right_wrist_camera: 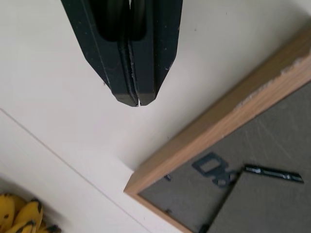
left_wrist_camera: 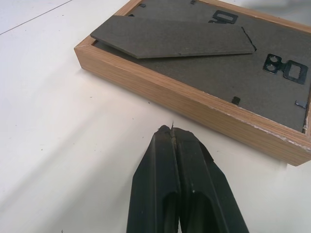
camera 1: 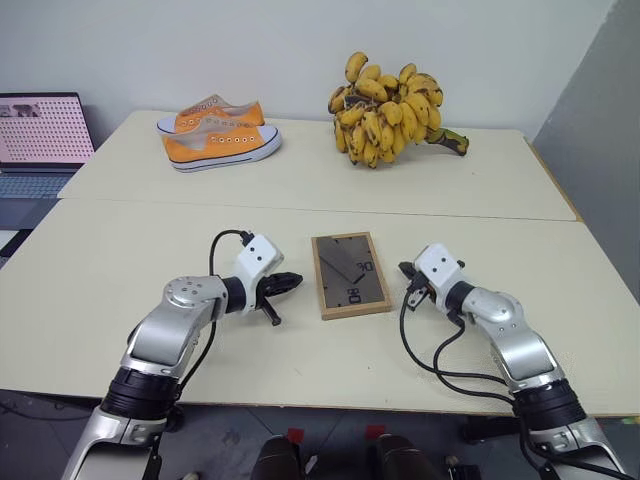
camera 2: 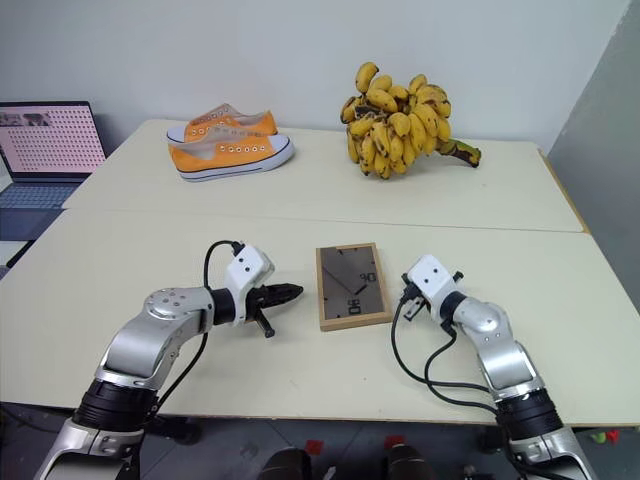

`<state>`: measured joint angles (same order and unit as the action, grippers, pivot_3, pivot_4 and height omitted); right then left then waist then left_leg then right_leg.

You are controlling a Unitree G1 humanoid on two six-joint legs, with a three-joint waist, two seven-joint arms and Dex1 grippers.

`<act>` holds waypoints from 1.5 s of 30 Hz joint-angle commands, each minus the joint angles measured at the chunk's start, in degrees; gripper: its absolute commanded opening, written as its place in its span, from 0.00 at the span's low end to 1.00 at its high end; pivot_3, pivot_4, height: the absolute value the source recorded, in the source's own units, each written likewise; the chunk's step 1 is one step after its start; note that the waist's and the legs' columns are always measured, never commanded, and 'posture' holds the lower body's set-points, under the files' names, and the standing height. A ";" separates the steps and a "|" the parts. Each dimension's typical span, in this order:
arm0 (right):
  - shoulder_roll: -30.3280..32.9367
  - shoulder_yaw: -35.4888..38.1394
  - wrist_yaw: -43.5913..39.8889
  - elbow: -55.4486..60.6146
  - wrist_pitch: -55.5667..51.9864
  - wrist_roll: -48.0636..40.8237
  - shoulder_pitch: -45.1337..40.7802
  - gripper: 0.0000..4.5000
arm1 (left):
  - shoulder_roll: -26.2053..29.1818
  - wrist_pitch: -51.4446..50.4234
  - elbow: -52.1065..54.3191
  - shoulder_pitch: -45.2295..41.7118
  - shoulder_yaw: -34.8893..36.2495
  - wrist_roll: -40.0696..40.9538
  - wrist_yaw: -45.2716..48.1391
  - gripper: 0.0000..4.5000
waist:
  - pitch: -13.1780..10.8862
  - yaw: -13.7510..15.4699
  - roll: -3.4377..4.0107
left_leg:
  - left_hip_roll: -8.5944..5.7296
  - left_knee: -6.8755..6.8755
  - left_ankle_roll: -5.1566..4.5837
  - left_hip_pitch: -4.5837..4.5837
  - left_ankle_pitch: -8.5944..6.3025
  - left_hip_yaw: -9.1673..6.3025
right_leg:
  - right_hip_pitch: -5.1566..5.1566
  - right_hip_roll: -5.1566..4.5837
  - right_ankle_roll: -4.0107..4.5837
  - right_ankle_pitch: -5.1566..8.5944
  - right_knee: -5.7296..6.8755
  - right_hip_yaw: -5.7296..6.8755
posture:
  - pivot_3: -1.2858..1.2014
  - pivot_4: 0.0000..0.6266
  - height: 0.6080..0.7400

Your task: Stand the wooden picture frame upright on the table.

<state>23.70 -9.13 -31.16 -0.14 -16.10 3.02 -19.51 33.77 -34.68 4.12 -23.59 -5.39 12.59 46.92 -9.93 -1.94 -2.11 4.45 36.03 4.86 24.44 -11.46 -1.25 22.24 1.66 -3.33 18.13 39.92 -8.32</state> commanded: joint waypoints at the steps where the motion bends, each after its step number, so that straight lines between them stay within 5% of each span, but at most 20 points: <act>1: -1.03 -1.02 0.41 2.85 -0.16 0.04 2.32 0.00 | -0.48 0.30 1.32 -0.32 -0.24 0.12 -0.46 0.00 | 0.00 0.01 0.00 | 0.00 0.00 0.00 0.00 0.00 0.00 | 0.00 0.00 0.00 0.00 0.00 0.00 | 0.52 0.24 1.00; 17: -5.54 0.37 5.17 21.97 -13.67 -1.75 10.57 0.00 | -4.49 5.17 -10.95 -9.67 -4.70 -3.25 1.15 0.00 | 0.00 0.10 0.00 | 0.00 0.00 0.00 0.03 0.00 -0.06 | 0.01 0.03 0.01 0.02 0.00 0.05 | 0.52 0.24 1.00; 31: -2.25 1.09 4.58 16.59 -11.94 -2.23 9.52 0.00 | -5.29 6.21 -11.40 -9.03 -3.85 -3.77 0.82 0.00 | 0.00 0.12 0.00 | 0.00 0.00 0.00 0.04 0.00 -0.07 | 0.00 0.03 0.01 0.02 -0.01 0.06 | 0.52 0.24 1.00; 45: -7.03 -2.45 4.43 20.52 -14.38 -5.62 11.81 0.00 | -5.83 7.14 -13.75 -11.55 -4.38 -4.64 1.59 0.00 | 0.00 0.09 0.00 | 0.00 0.00 0.00 0.08 0.00 -0.11 | 0.02 0.04 0.02 0.03 -0.01 0.09 | 0.52 0.24 1.00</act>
<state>17.14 -11.39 -26.97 17.51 -30.54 -1.49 -7.53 28.50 -29.23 -10.13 -33.46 -9.71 7.82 48.05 -9.93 -1.85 -2.11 4.46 36.03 4.87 24.52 -11.45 -1.35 22.26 1.70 -3.32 18.15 39.90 -8.23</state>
